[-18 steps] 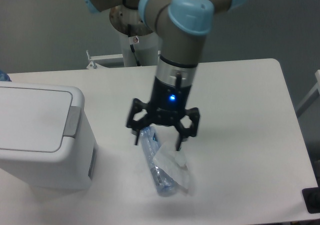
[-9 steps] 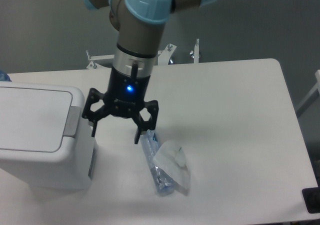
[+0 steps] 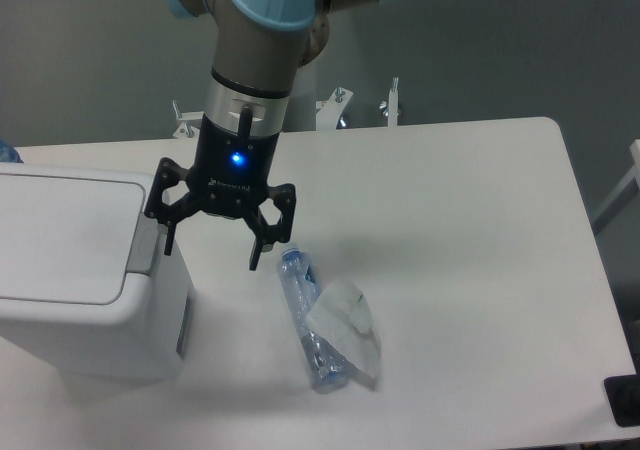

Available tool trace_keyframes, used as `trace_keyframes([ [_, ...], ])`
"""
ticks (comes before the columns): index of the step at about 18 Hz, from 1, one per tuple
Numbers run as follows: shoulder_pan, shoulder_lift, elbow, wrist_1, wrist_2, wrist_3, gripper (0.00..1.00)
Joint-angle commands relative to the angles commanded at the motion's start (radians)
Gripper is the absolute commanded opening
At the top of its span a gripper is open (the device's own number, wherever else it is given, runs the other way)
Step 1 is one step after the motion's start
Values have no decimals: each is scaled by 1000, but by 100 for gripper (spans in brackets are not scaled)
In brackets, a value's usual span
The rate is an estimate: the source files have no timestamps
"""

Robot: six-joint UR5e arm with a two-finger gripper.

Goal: Open the trash can
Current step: 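Lower the gripper fingers onto the edge of the bin lid, then push the bin lid edge with the gripper to flip it open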

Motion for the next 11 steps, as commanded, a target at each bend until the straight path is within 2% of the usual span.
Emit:
trace_keyframes([
  [11, -20, -5, -28, 14, 3, 0, 100],
])
